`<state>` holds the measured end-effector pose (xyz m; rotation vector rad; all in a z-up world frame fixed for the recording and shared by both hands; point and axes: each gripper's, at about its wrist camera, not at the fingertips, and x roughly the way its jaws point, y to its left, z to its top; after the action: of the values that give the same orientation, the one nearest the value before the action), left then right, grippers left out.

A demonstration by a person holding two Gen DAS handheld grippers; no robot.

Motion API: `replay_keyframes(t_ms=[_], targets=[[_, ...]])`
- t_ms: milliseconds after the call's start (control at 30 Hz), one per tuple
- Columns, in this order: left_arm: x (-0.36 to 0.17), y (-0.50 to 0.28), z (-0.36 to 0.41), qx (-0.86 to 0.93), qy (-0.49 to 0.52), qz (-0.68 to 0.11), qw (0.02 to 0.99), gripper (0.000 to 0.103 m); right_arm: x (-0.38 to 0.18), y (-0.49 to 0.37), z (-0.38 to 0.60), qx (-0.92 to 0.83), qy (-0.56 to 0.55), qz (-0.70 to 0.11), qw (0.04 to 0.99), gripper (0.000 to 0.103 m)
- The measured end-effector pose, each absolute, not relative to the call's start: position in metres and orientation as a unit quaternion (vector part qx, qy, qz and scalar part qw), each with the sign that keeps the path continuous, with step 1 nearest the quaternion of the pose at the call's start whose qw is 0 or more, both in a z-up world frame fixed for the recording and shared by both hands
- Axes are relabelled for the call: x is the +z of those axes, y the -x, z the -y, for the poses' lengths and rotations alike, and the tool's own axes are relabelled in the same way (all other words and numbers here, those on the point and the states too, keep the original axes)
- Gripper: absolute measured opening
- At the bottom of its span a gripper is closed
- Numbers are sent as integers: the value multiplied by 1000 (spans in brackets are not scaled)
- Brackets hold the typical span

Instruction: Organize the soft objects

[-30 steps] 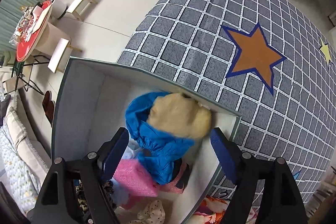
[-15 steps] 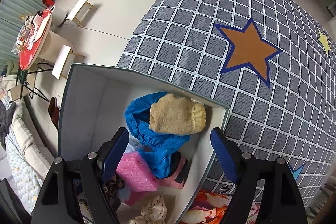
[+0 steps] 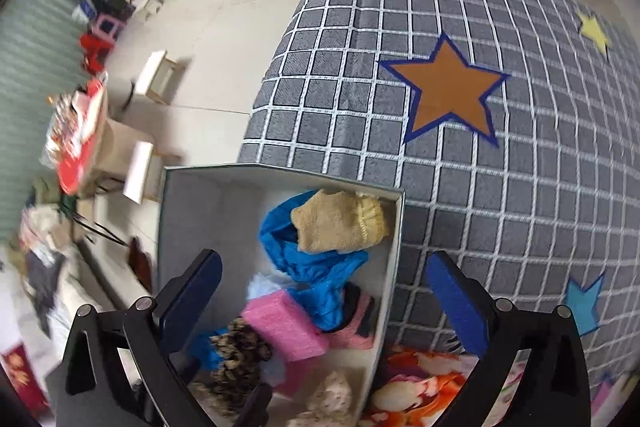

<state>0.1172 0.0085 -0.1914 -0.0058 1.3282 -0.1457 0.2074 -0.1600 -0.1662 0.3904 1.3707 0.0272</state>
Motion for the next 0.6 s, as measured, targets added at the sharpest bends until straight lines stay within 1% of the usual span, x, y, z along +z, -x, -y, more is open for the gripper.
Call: replay_keyframes(t_ms=[200,300,467,533,600], targets=[[-170,-110,-17,-60,24,-582,811,82,-166,-201,174,-4,-259,-627,735,103],[-166,-108,-21,-62,39,-583,809,85,-169,-196,180,-22,-279,-632,723,103],[-166,-106,-29,-101,106,-610,779,85,-168,-190,182,-21,-237,-648,724,103],[-160,-101,-30,-98,116,-603,783,85,-164,-183,184,-28,-204,-645,736,103],[-145,-93,-29,-87,105,-582,802,85,-160,-174,188,-28,-187,-640,745,103]])
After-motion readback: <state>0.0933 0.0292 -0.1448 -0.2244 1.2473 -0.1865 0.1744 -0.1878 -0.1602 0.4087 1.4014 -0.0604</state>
